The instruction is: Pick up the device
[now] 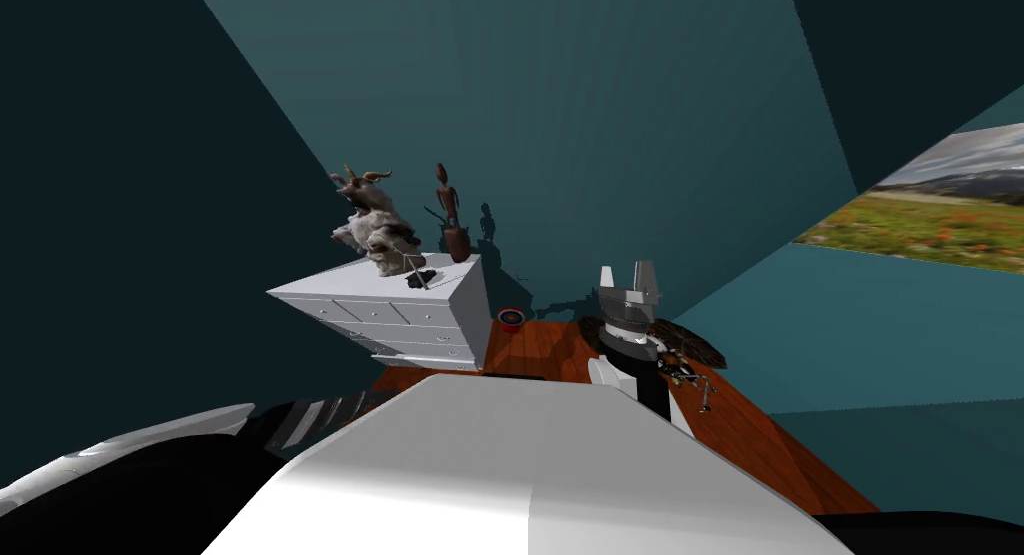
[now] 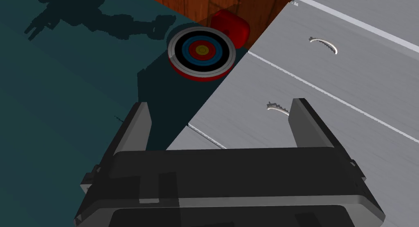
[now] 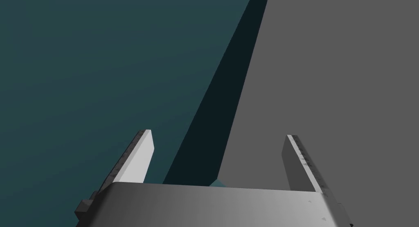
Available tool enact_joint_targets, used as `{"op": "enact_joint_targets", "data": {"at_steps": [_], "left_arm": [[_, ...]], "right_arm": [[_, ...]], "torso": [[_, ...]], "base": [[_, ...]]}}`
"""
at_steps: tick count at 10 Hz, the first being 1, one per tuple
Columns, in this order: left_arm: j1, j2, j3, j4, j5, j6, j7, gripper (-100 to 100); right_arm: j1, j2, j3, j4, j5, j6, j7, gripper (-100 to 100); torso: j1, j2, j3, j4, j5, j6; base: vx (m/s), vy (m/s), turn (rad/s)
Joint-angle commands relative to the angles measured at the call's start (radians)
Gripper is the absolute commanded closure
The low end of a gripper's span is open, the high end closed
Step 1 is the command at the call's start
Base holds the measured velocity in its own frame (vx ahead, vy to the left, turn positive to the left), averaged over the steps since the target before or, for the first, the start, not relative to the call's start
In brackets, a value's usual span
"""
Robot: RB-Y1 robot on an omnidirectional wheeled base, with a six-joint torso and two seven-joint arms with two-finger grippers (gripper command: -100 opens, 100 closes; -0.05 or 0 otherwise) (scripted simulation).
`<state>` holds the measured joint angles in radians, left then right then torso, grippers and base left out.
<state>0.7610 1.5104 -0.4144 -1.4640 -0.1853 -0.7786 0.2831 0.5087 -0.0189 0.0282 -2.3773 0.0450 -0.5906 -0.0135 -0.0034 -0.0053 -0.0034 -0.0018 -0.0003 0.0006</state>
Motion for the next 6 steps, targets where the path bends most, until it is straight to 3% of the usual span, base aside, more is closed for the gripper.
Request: {"op": "enact_joint_targets", "data": {"at_steps": [1, 3, 4, 5, 6], "left_arm": [[0.032, 0.049, -0.006, 0.050, 0.003, -0.050, -0.003, -100], [0.032, 0.049, -0.006, 0.078, 0.003, -0.057, -0.003, -100], [0.042, 0.087, -0.021, 0.124, -0.004, -0.112, 0.000, -100], [0.042, 0.087, -0.021, 0.148, -0.004, -0.113, 0.000, -100], [0.050, 0.123, -0.035, 0.178, -0.012, -0.148, 0.003, -100]], "right_arm": [[0.000, 0.000, 0.000, 0.000, 0.000, 0.000, 0.000, 0], [0.000, 0.000, 0.000, 0.000, 0.000, 0.000, 0.000, 0], [0.000, 0.000, 0.000, 0.000, 0.000, 0.000, 0.000, 0], [0.000, 0.000, 0.000, 0.000, 0.000, 0.000, 0.000, 0], [0.000, 0.000, 0.000, 0.000, 0.000, 0.000, 0.000, 0]], "torso": [[0.000, 0.000, 0.000, 0.000, 0.000, 0.000], [-0.002, -0.003, -0.001, -0.001, -0.001, 0.000], [0.000, 0.000, 0.000, 0.000, 0.000, 0.000], [-0.001, -0.002, -0.001, 0.000, 0.000, 0.000], [-0.002, -0.002, -0.001, 0.000, 0.000, 0.000]], "base": [[0.076, -0.069, -0.063], [0.061, -0.055, -0.009], [0.070, -0.057, -0.047], [0.075, -0.072, -0.036], [0.100, -0.121, -0.062]]}}
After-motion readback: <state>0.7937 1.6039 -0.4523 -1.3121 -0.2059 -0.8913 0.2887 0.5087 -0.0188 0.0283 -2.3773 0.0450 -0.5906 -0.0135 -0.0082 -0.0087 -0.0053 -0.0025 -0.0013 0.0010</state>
